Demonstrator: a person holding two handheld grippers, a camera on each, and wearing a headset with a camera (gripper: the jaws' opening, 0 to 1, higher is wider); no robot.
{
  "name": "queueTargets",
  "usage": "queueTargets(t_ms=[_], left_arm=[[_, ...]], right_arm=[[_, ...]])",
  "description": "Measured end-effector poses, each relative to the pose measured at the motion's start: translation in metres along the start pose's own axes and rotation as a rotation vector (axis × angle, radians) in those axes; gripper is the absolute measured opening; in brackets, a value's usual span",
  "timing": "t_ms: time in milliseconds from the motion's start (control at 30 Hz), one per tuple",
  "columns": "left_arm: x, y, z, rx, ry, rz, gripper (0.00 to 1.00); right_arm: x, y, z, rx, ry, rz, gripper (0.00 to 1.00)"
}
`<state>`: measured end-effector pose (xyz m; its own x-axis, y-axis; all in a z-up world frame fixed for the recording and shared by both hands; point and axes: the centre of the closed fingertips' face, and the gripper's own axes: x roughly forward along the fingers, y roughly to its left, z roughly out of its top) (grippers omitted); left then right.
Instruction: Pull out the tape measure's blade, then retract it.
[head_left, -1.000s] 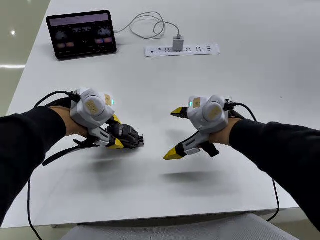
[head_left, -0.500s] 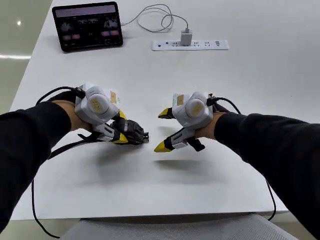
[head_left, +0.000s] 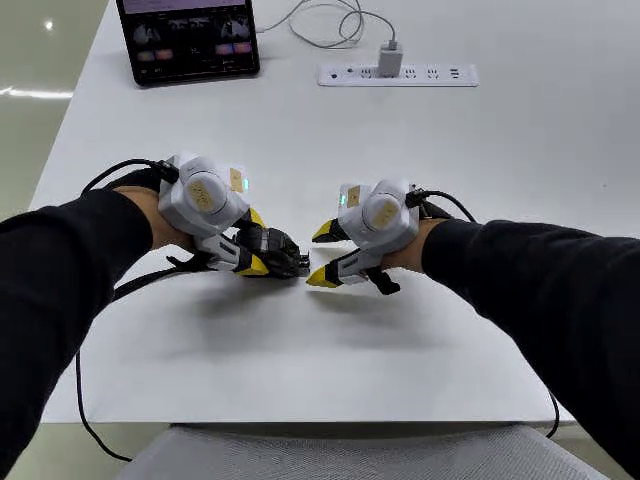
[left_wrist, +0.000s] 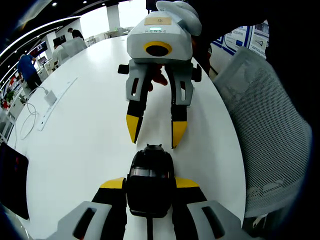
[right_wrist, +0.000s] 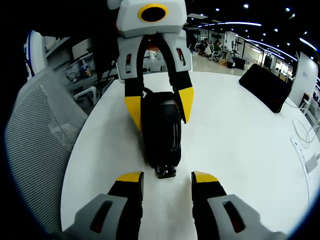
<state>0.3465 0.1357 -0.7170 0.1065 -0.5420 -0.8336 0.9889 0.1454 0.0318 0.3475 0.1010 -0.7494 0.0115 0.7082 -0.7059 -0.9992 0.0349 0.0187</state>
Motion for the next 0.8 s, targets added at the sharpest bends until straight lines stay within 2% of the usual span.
queueTargets(t_ms=[133,200,333,400,500,533,567,600,633,700,800], left_arm=[[0.0,0.001,-0.001,-0.002,-0.004,0.001,0.3],[0.0,0.001,-0.001,-0.002,-0.006,0.001,0.31],[0.0,0.001,-0.001,-0.006,-0.009,-0.001,0.31],[0.001,0.002,-0.001,-0.01,-0.011,-0.002,0.31],[0.001,0.001,-0.001,-0.014,-0.015,-0.002,0.31],[0.001,0.001,-0.001,-0.014,-0.018,-0.002,0.31],[0.001,0.002,-0.001,-0.015,-0.019,-0.002,0.31],[0.002,0.001,0.0,-0.016,-0.022,-0.002,0.31],[0.002,0.001,0.0,-0.014,-0.022,0.0,0.31],[0.002,0.001,0.0,-0.015,-0.022,-0.001,0.31],[0.001,0.001,0.0,-0.013,-0.019,-0.001,0.31]], right_arm=[[0.006,-0.002,0.001,-0.01,-0.001,0.001,0.25],[0.008,-0.002,0.002,-0.015,0.002,0.004,0.24],[0.013,0.002,-0.001,-0.047,0.03,0.016,0.13],[0.015,0.003,-0.002,-0.073,0.041,0.012,0.12],[0.015,0.002,-0.002,-0.071,0.045,0.015,0.12],[0.015,0.003,-0.002,-0.099,0.061,0.015,0.12],[0.015,0.003,-0.001,-0.1,0.068,0.011,0.12],[0.016,0.003,0.0,-0.063,0.074,0.006,0.12],[0.016,0.002,-0.001,-0.067,0.072,0.008,0.12],[0.016,0.002,-0.003,0.01,0.048,0.007,0.11],[0.014,0.002,-0.002,-0.022,0.037,0.014,0.1]])
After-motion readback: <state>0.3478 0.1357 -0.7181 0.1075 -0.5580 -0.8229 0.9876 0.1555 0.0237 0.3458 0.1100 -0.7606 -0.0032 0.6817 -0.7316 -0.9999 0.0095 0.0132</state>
